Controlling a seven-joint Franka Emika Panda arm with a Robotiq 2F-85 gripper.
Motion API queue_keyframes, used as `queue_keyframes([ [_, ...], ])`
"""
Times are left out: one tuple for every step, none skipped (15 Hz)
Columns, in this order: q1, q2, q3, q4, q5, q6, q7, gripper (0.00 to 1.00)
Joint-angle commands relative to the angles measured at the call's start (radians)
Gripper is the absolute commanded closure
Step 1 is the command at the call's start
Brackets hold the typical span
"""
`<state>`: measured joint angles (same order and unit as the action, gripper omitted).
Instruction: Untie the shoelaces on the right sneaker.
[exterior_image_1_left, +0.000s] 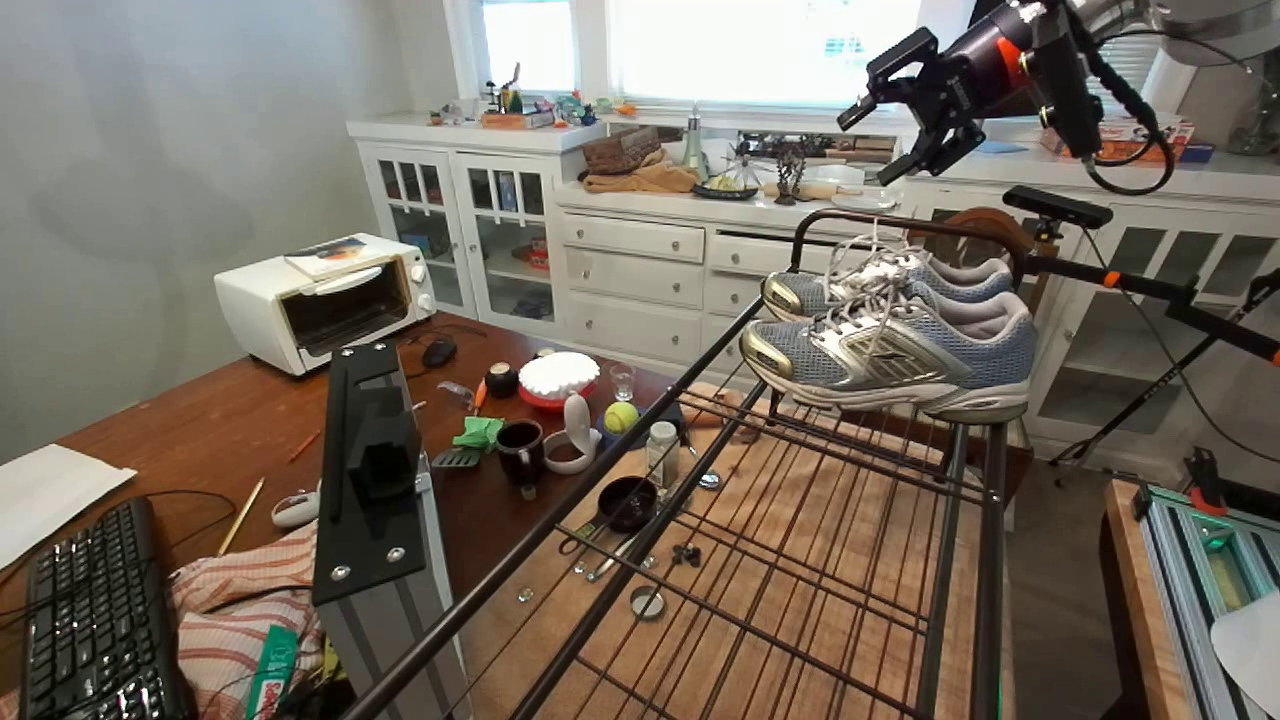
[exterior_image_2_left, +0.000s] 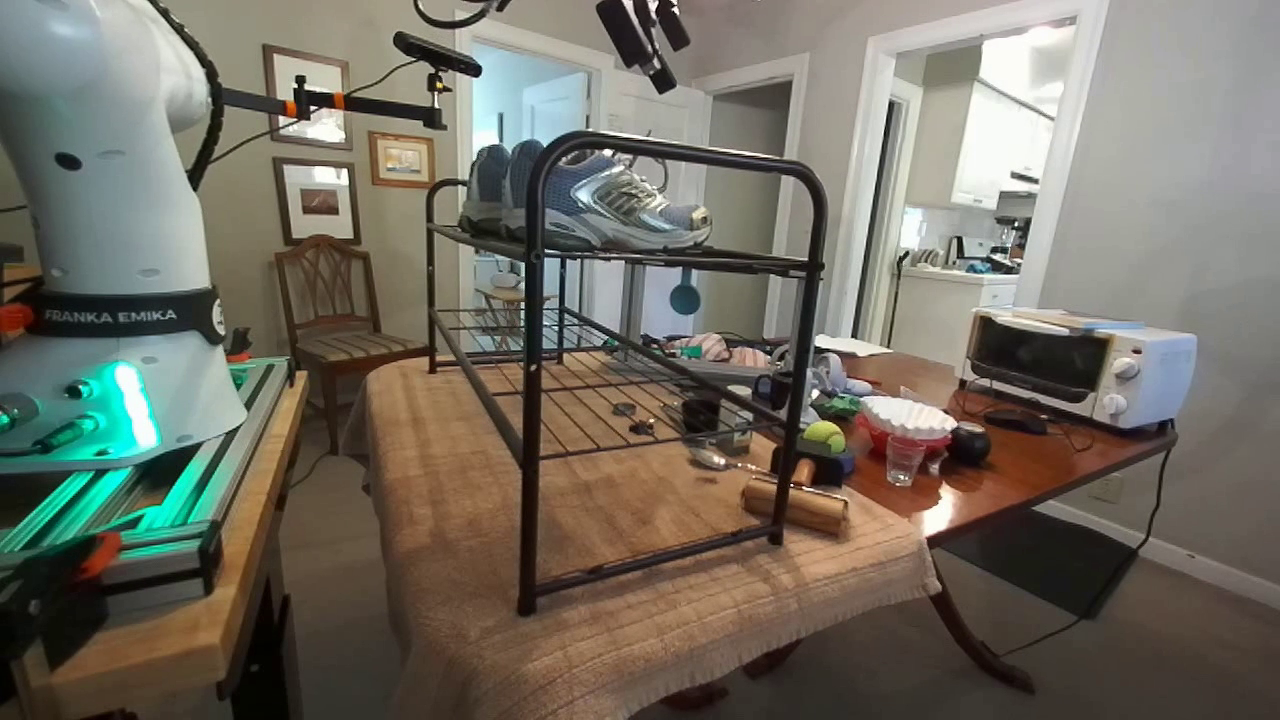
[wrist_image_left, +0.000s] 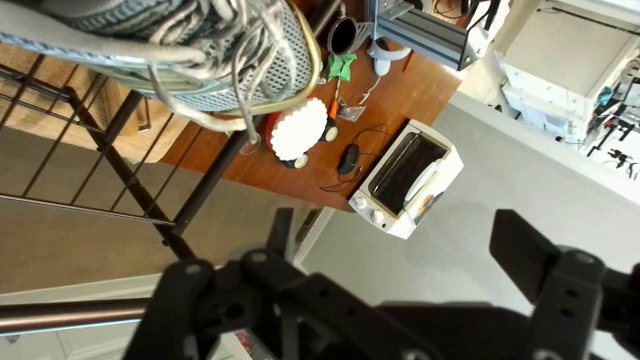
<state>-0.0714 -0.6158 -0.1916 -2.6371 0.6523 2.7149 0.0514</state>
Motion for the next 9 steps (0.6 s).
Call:
queue_keyframes([
  [-0.100,-0.035,0.075,-0.037,-0.166,-0.087,0.110,0.00],
  [-0.116,-0.044,0.086,-0.041,-0.221,-0.122,0.132,0.00],
  [-0.136,-0.053,0.105,-0.043,-0.276,-0.151,0.158,0.00],
  [-0.153,-0.065,0.122,-0.041,-0.325,-0.184,0.175,0.00],
  [-0.174,-0.075,0.145,-0.038,-0.376,-0.210,0.200,0.00],
  [-0.182,-0.086,0.155,-0.032,-0.415,-0.238,0.207,0.00],
  [-0.196,-0.102,0.177,-0.026,-0.464,-0.268,0.222,0.00],
  [-0.197,-0.114,0.186,-0.018,-0.501,-0.301,0.218,0.00],
  [-0.197,-0.128,0.199,-0.009,-0.537,-0.333,0.217,0.00],
])
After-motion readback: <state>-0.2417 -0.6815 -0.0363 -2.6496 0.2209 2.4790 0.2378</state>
